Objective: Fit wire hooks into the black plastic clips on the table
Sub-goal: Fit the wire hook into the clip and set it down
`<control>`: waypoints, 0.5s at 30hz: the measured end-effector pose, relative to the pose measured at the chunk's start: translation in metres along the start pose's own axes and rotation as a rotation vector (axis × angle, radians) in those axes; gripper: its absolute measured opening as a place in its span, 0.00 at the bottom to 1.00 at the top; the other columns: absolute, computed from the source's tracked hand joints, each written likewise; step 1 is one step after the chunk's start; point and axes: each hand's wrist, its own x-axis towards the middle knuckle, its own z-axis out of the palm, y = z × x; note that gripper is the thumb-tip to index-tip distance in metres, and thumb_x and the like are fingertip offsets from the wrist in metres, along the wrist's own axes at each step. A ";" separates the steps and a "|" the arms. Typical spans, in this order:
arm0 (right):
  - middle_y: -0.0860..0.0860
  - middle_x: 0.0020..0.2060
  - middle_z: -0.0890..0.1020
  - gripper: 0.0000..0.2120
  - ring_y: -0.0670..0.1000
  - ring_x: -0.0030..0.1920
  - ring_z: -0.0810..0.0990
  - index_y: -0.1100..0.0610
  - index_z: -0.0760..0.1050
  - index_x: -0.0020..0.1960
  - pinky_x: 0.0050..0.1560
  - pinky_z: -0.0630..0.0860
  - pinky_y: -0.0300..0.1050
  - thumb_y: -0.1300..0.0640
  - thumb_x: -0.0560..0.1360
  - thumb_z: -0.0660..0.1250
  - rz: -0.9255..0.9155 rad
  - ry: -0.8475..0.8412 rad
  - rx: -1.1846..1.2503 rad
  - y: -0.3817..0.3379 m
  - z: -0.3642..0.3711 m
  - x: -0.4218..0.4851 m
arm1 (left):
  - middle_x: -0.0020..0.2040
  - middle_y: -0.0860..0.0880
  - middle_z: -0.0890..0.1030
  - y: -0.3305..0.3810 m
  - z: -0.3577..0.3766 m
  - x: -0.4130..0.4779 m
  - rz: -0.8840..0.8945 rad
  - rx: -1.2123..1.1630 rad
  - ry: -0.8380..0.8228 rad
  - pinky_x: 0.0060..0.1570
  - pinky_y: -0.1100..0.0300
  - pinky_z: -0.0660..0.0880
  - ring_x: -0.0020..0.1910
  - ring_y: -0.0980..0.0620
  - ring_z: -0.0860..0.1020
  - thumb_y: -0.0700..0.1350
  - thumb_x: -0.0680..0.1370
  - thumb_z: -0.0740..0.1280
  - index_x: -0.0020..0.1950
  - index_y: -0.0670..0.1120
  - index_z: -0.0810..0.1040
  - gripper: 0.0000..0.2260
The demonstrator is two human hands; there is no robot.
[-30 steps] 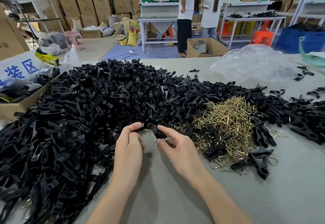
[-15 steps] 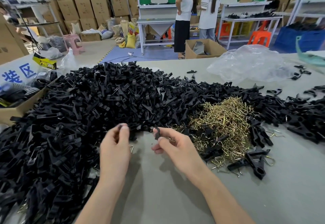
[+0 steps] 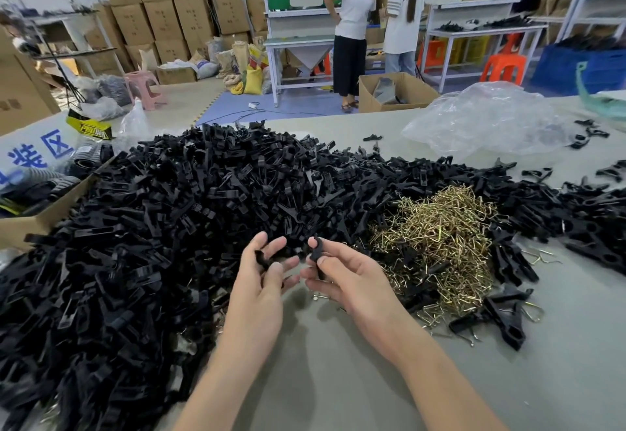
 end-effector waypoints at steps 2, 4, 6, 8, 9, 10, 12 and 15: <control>0.49 0.48 0.87 0.14 0.50 0.53 0.85 0.51 0.83 0.59 0.53 0.81 0.40 0.63 0.82 0.63 0.000 0.006 -0.015 0.000 0.000 0.000 | 0.61 0.52 0.76 0.001 0.002 -0.001 -0.013 0.035 -0.018 0.48 0.71 0.77 0.53 0.60 0.82 0.38 0.85 0.57 0.74 0.57 0.66 0.20; 0.49 0.50 0.87 0.14 0.49 0.55 0.85 0.50 0.82 0.61 0.54 0.80 0.40 0.63 0.82 0.64 -0.006 0.006 -0.033 0.000 -0.001 0.001 | 0.54 0.51 0.80 0.001 0.003 -0.001 -0.004 -0.002 -0.026 0.47 0.73 0.76 0.51 0.60 0.83 0.37 0.84 0.58 0.73 0.57 0.66 0.21; 0.50 0.52 0.86 0.15 0.49 0.56 0.85 0.50 0.80 0.64 0.55 0.80 0.40 0.63 0.82 0.64 -0.016 -0.003 -0.054 0.000 -0.001 0.000 | 0.49 0.53 0.83 0.002 0.004 -0.003 -0.002 -0.051 -0.020 0.47 0.72 0.76 0.50 0.57 0.84 0.37 0.83 0.61 0.71 0.58 0.68 0.20; 0.51 0.54 0.86 0.15 0.50 0.56 0.85 0.51 0.78 0.65 0.56 0.80 0.41 0.64 0.82 0.64 -0.027 -0.003 -0.067 0.000 0.000 0.000 | 0.51 0.59 0.84 0.004 0.005 -0.005 0.014 -0.030 -0.001 0.46 0.70 0.77 0.48 0.56 0.84 0.40 0.82 0.65 0.64 0.58 0.73 0.15; 0.51 0.54 0.86 0.16 0.51 0.56 0.85 0.50 0.78 0.65 0.56 0.80 0.42 0.64 0.81 0.65 -0.035 0.000 -0.069 0.000 0.000 -0.001 | 0.51 0.59 0.84 0.004 0.006 -0.005 0.020 -0.034 0.015 0.46 0.68 0.78 0.48 0.55 0.84 0.41 0.81 0.67 0.62 0.56 0.75 0.13; 0.52 0.54 0.86 0.16 0.51 0.56 0.85 0.50 0.78 0.65 0.56 0.80 0.42 0.65 0.81 0.65 -0.040 0.003 -0.070 0.001 0.000 -0.001 | 0.51 0.56 0.85 0.003 0.006 -0.006 0.020 -0.053 0.030 0.46 0.67 0.78 0.47 0.55 0.84 0.41 0.80 0.68 0.60 0.55 0.77 0.12; 0.52 0.53 0.86 0.16 0.52 0.55 0.85 0.50 0.78 0.64 0.56 0.80 0.42 0.65 0.80 0.66 -0.051 0.004 -0.081 0.000 -0.001 -0.002 | 0.51 0.56 0.85 0.003 0.007 -0.005 0.035 -0.061 0.049 0.47 0.69 0.77 0.49 0.58 0.84 0.40 0.80 0.69 0.58 0.55 0.78 0.11; 0.52 0.52 0.86 0.17 0.51 0.54 0.85 0.49 0.78 0.64 0.56 0.80 0.42 0.66 0.80 0.67 -0.064 -0.004 -0.121 -0.001 0.000 -0.004 | 0.52 0.63 0.84 0.006 0.009 -0.006 0.053 -0.042 0.016 0.50 0.74 0.74 0.53 0.64 0.81 0.37 0.80 0.67 0.56 0.58 0.79 0.15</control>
